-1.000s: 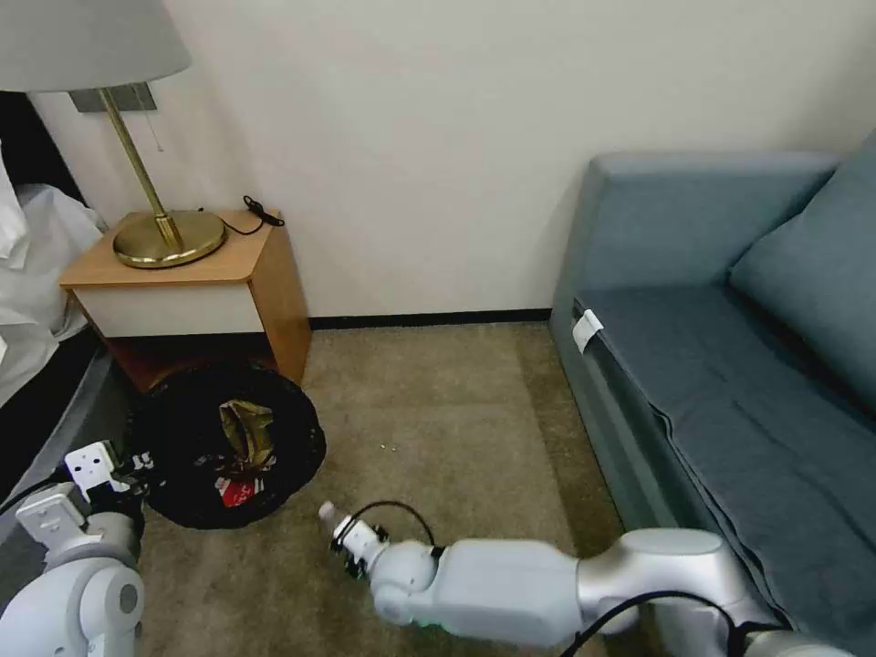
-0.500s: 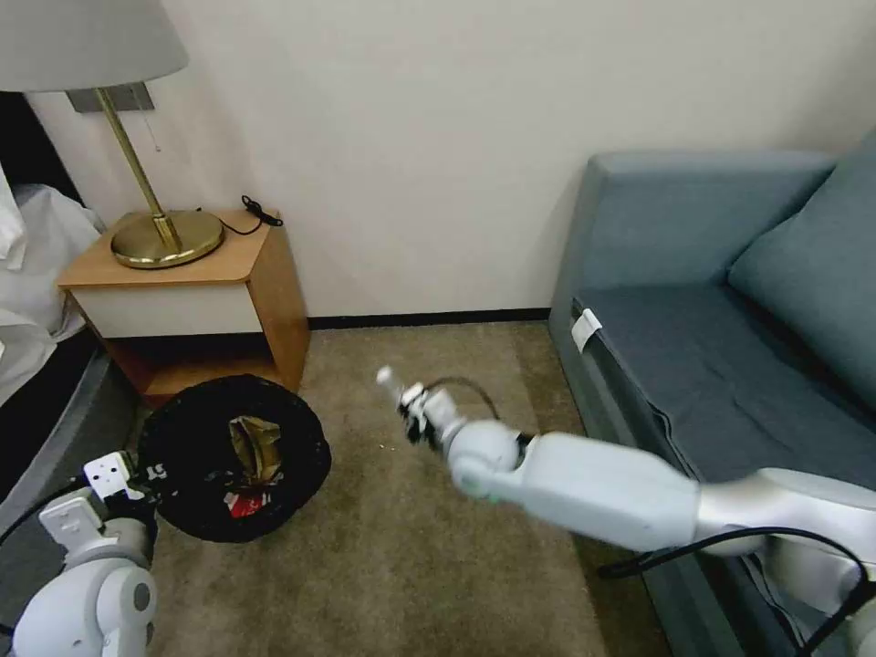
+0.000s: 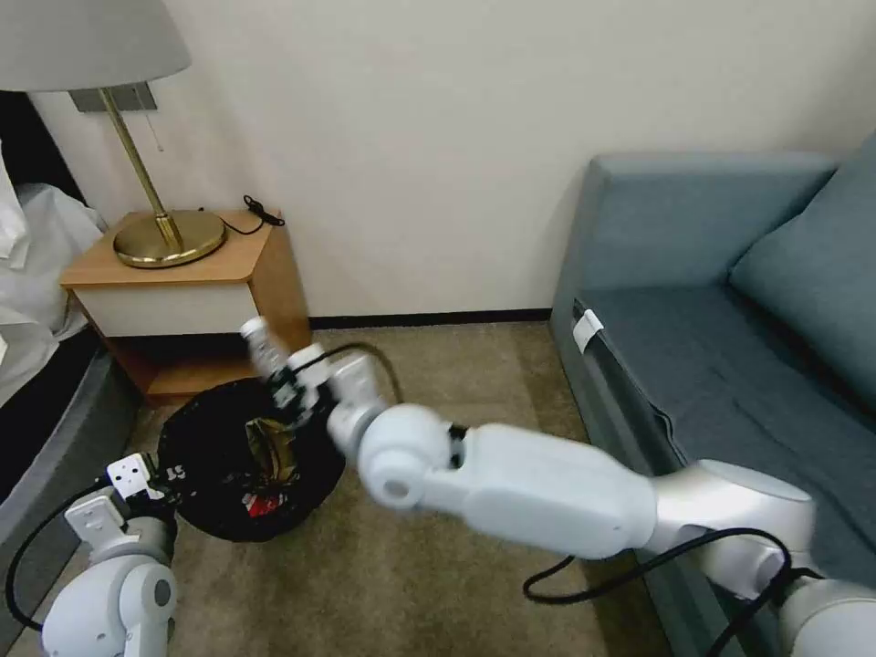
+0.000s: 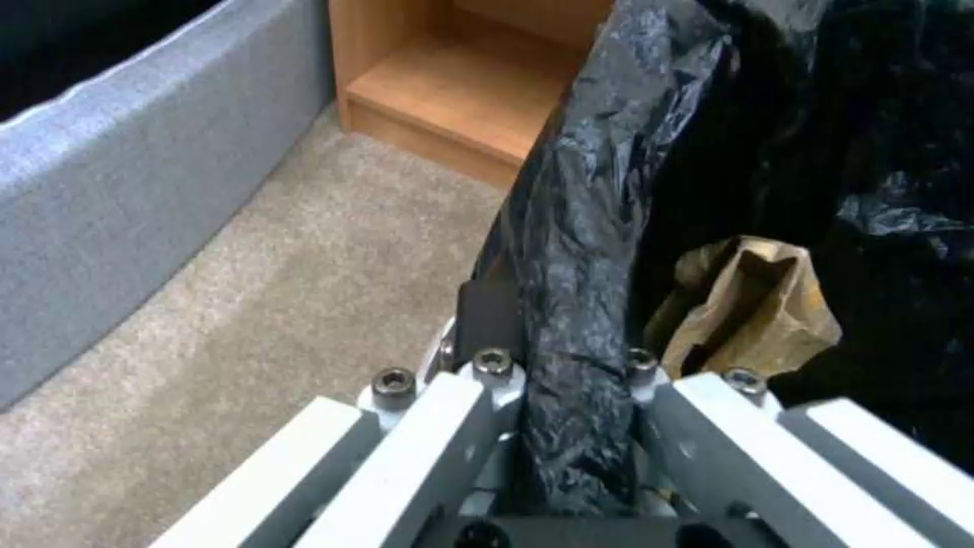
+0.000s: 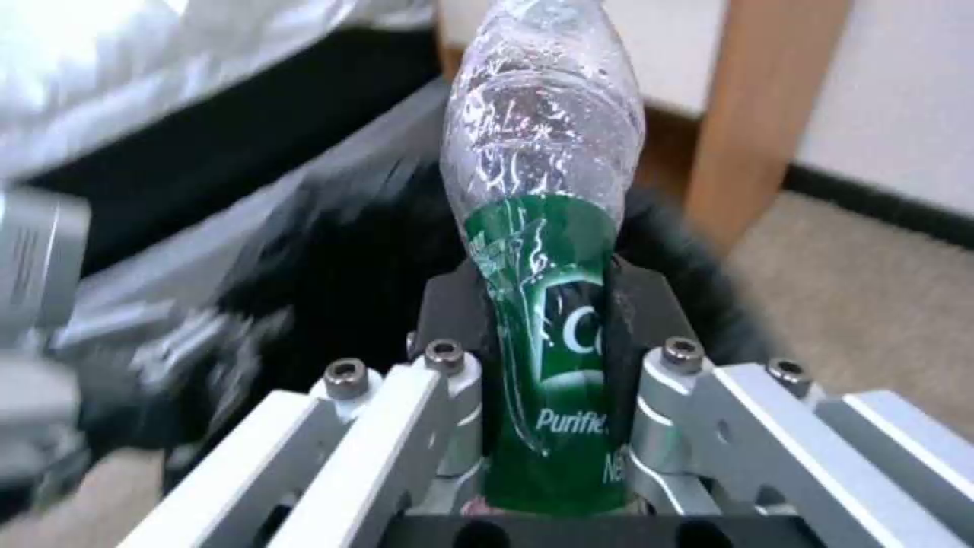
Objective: Pick up the trash bin, then pick up the garbage on the floor and place it into the trash bin.
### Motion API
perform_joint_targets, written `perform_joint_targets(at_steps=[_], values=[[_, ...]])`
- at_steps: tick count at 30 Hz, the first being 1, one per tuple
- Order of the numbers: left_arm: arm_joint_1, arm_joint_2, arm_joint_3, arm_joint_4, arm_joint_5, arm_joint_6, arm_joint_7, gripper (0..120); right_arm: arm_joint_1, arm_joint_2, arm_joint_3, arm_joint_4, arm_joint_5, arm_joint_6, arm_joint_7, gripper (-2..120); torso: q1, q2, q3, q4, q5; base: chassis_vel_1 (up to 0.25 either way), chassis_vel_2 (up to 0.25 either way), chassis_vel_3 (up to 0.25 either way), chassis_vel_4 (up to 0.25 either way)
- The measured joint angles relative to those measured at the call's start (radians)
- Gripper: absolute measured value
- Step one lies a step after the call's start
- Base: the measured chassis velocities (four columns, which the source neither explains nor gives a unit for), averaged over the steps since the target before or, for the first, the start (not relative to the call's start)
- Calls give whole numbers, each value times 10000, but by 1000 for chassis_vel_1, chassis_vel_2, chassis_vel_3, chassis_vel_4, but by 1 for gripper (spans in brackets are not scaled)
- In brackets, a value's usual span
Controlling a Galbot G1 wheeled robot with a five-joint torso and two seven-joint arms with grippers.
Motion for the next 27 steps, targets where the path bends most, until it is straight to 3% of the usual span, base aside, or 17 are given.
perform_joint_targets(at_steps=[7,27], values=[[18,-212,119,-167,-35,53,-103,3,-218,350,-815,-517,-670,52,14,19,0,0,0,0,0,0,0,0,0],[165,-285,119,-514,-364,170,-292,3,-293,100,-651,-467,-1221,48,-165,88,0,0,0,-1,2,0,0,0,0]])
